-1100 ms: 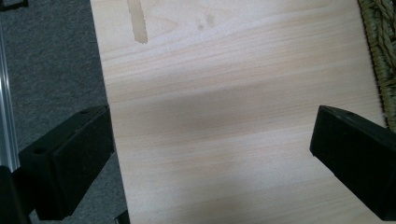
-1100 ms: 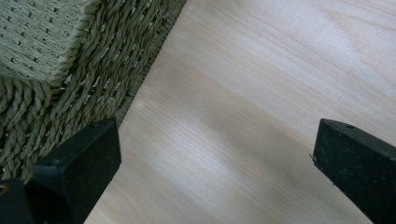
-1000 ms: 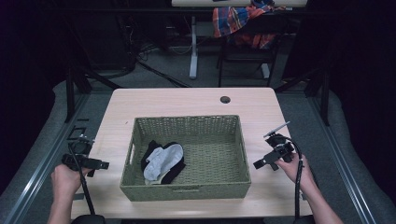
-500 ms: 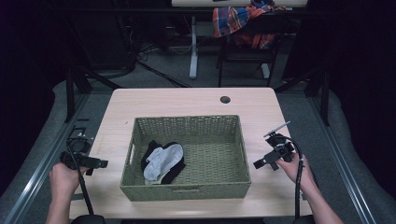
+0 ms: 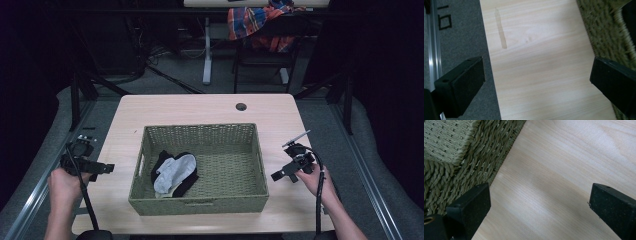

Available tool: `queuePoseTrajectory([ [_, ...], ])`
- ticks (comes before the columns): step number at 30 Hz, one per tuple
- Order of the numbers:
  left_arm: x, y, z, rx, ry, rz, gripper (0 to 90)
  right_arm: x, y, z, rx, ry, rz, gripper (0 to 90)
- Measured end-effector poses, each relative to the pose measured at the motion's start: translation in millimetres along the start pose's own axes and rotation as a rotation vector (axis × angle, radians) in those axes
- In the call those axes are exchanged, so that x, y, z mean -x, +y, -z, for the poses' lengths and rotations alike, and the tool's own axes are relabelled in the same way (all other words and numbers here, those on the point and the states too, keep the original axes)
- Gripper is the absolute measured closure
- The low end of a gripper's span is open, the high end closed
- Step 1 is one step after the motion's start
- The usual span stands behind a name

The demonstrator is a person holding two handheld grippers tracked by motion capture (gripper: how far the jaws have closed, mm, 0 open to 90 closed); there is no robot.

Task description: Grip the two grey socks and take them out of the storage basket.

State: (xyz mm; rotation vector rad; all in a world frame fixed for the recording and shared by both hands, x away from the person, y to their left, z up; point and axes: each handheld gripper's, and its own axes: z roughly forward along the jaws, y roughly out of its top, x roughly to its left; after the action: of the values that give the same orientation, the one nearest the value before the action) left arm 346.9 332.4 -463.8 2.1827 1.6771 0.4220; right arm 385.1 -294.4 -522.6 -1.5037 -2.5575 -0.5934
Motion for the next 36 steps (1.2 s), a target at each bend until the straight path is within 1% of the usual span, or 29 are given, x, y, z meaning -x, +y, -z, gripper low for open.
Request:
queuePoseTrajectory([
  [3,5.7,5.0,7.1,0.011,-0.013,-0.017,0.2,-0.2,-0.5,-0.1,0.01,0.007,-0.008,3.6],
  [4,8.3,6.3,8.8,0.021,-0.011,-0.021,0.2,0.0,-0.4,-0.2,0.005,-0.002,-0.004,3.6],
  [7,16.0,11.3,14.3,0.026,-0.025,-0.044,0.2,0.1,-0.2,-0.2,-0.002,0.0,0.002,3.6],
  [8,17.8,12.5,15.3,0.026,-0.027,-0.052,0.2,-1.0,-1.7,-2.1,0.031,0.002,-0.026,3.6],
  [11,25.7,17.2,18.7,0.031,-0.029,-0.079,0.2,-0.3,-1.9,-1.5,0.022,-0.003,-0.026,3.6],
  [12,28.3,18.8,19.8,0.033,-0.031,-0.088,0.2,0.8,-1.4,-0.2,0.003,-0.001,-0.01,3.6],
  [13,31.5,20.6,21.2,0.036,-0.035,-0.095,0.2,-0.5,-2.8,-2.3,0.035,0.002,-0.033,3.6],
  [15,37.2,23.5,23.2,0.043,-0.038,-0.107,0.1,1.7,-1.2,1.2,-0.015,-0.004,0.007,3.6],
  [16,39.1,24.7,24.1,0.042,-0.04,-0.117,0.1,1.9,-1.3,1.4,-0.015,-0.003,0.008,3.6],
  [18,45.0,27.4,26.5,0.052,-0.049,-0.128,0.1,0.8,-2.2,0.3,0.004,0.002,-0.011,3.6],
  [20,51.4,29.9,28.7,0.057,-0.067,-0.141,0.0,0.8,-2.1,1.0,-0.001,0.001,-0.006,3.7],
  [21,56.1,31.7,29.9,0.059,-0.074,-0.155,0.0,0.6,-2.1,1.0,0.0,0.001,-0.006,3.7],
  [22,59.0,32.9,30.6,0.058,-0.076,-0.166,0.0,-0.9,-2.8,-0.3,0.022,-0.001,-0.025,3.7],
  [24,66.4,36.0,32.8,0.059,-0.083,-0.191,0.0,-0.8,-3.0,0.0,0.02,-0.003,-0.022,3.6],
  [25,70.1,37.4,33.7,0.062,-0.089,-0.198,0.0,-0.5,-3.1,0.2,0.018,-0.003,-0.021,3.6],
  [26,73.0,38.9,34.7,0.062,-0.097,-0.206,0.0,1.2,-2.1,2.1,-0.009,-0.001,0.001,3.7],
  [27,75.8,40.4,35.4,0.061,-0.105,-0.214,0.0,-0.4,-3.4,0.4,0.024,0.004,-0.027,3.7],
  [30,83.7,44.5,37.6,0.069,-0.134,-0.229,0.0,-0.6,-3.5,0.5,0.025,0.004,-0.028,3.7],
  [33,91.7,49.9,38.4,0.074,-0.153,-0.255,0.0,-0.9,-3.4,0.4,0.028,0.009,-0.032,4.0],
  [35,95.5,53.8,37.6,0.079,-0.169,-0.261,0.0,-0.1,-2.8,0.8,0.017,0.015,-0.022,4.1],
  [36,97.9,56.2,36.6,0.078,-0.172,-0.268,0.0,1.1,-2.0,2.1,-0.003,0.011,-0.004,4.1],
])
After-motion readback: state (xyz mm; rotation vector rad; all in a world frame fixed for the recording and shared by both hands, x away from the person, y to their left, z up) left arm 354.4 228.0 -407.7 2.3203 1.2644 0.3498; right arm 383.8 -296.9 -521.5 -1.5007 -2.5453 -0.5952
